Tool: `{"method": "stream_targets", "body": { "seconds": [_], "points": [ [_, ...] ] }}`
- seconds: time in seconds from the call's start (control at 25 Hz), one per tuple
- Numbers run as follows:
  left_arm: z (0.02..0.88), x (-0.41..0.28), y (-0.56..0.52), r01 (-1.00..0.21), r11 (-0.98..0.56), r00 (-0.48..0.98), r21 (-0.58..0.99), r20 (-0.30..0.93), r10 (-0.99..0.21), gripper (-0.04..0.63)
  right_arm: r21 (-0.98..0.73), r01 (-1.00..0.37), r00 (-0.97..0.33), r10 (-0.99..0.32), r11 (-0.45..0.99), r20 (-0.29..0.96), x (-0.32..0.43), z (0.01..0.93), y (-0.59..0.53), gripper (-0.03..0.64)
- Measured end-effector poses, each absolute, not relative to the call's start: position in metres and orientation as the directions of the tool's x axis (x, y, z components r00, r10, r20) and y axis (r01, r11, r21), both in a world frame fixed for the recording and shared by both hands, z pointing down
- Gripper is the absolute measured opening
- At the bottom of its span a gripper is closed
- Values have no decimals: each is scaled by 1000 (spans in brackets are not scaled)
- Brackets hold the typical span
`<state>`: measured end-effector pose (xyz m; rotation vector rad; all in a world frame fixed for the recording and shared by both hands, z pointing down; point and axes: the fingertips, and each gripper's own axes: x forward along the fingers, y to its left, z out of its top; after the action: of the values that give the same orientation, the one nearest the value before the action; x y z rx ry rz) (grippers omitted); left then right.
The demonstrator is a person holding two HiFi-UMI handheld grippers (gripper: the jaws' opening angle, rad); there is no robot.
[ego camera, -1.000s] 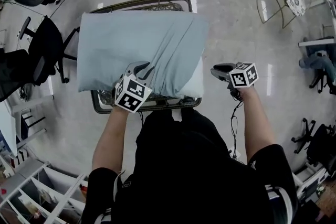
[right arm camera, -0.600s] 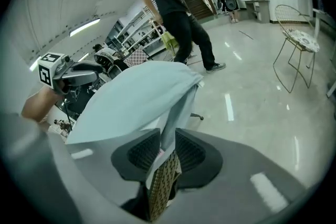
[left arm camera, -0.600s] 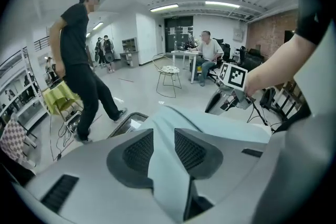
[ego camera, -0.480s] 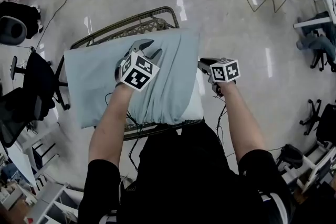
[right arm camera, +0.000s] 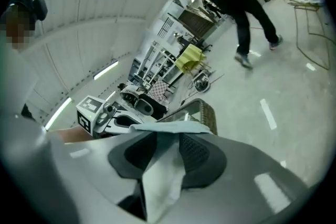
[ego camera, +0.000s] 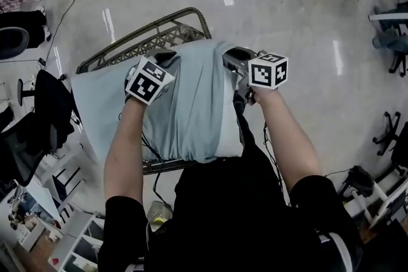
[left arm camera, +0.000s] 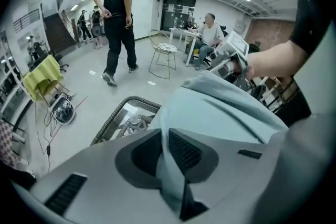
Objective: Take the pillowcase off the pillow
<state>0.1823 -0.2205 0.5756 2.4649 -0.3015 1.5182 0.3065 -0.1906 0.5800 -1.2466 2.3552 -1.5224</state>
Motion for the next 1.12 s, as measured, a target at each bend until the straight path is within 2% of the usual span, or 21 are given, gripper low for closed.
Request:
{"method": "stream_targets", "body": {
  "seconds": [0.08, 0.16, 0.24, 0.32, 0.36, 0.44, 0.48, 0.56, 0.6, 0.68, 0.8, 0.88, 1.12],
  "points": [
    [575, 175, -217, -260, -963, 432, 75, 901, -46, 24, -744, -623, -690, -617, 240, 379, 289, 575, -196, 156],
    [569, 169, -220, -261, -963, 440, 62, 896, -61, 15, -691, -676, -678, -584, 256, 446, 287, 583, -195, 177],
    [563, 166, -225, -283, -957, 456, 59, 886, -80, 15, -695, -686, -666, -571, 215, 480, 297, 595, -190, 243],
    [559, 162, -231, -310, -950, 458, 47, 883, -106, 27, -738, -657, -675, -558, 157, 482, 307, 606, -181, 273],
    [559, 158, -235, -323, -946, 451, 37, 885, -119, 75, -770, -626, -690, -549, 126, 471, 310, 611, -176, 282],
    [562, 154, -243, -348, -937, 443, 44, 888, -123, 216, -851, -522, -740, -532, 67, 412, 309, 617, -168, 290],
    [565, 154, -245, -356, -932, 449, 74, 888, -101, 237, -889, -456, -767, -528, 45, 366, 305, 617, -166, 290],
    [576, 157, -241, -352, -923, 456, 158, 890, -22, 237, -937, -347, -807, -522, 38, 278, 293, 611, -165, 266],
    [582, 158, -236, -336, -922, 450, 190, 893, 20, 229, -945, -323, -818, -518, 50, 252, 288, 607, -166, 218],
    [587, 160, -228, -287, -934, 430, 211, 900, 71, 143, -942, -323, -822, -518, 85, 236, 284, 600, -166, 162],
    [575, 154, -225, -252, -952, 413, 176, 909, 58, 28, -947, -304, -805, -560, 106, 196, 296, 590, -163, 76],
    [563, 150, -224, -250, -955, 427, 161, 903, 40, 12, -954, -276, -795, -587, 119, 157, 307, 581, -158, 39],
    [535, 119, -227, -288, -952, 452, 105, 891, -39, 7, -951, -253, -793, -601, 179, 98, 312, 553, -154, 34]
  ]
}}
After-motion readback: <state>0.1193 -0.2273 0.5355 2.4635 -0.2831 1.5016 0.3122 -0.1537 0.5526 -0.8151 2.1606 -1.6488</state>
